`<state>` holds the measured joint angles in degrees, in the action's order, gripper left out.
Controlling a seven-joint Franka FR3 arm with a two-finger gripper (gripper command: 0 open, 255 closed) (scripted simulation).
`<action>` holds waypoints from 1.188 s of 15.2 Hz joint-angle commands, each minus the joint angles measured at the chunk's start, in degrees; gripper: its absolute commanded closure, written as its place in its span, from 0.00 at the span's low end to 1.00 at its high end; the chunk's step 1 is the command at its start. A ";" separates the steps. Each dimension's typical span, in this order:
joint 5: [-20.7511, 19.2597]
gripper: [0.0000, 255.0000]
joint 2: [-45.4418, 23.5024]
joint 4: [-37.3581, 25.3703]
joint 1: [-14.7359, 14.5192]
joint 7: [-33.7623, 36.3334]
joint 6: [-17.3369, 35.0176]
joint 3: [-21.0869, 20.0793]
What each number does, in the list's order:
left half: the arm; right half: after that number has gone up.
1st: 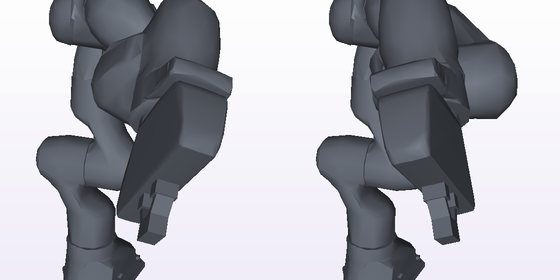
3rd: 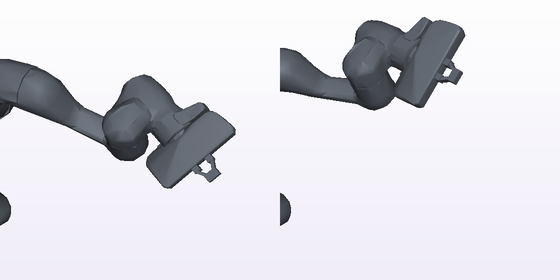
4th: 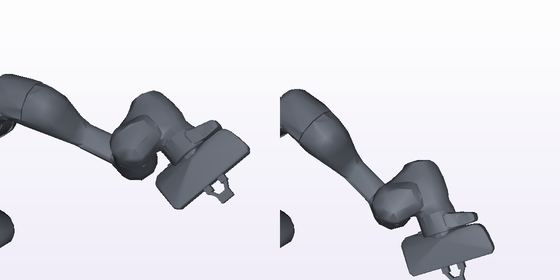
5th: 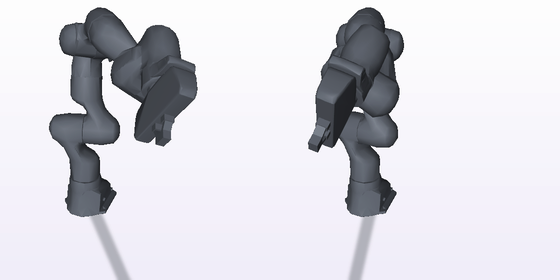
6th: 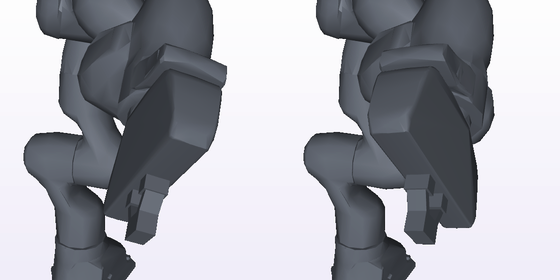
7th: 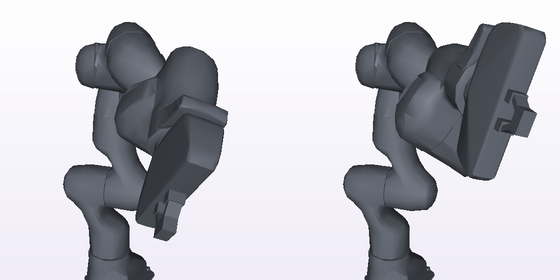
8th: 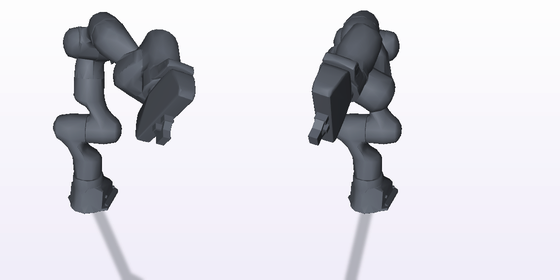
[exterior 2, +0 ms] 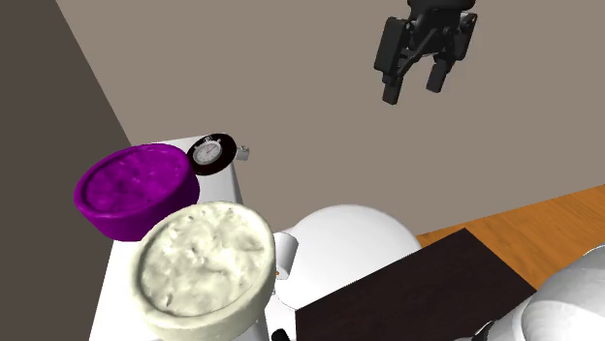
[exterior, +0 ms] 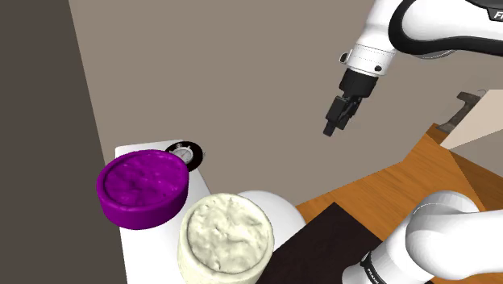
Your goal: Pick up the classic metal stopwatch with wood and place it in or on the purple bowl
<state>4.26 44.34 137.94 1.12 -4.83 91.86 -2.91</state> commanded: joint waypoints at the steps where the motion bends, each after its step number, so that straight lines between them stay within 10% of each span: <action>1: 0.00 0.00 0.00 0.00 0.00 0.00 0.00 0.00; 10: 15.19 0.00 -19.21 -1.32 -3.83 -12.62 13.21 10.35; 18: 35.45 0.00 -40.18 -9.80 -7.64 -28.60 14.63 16.14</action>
<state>36.76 6.88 129.53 -6.28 -31.15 107.06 12.62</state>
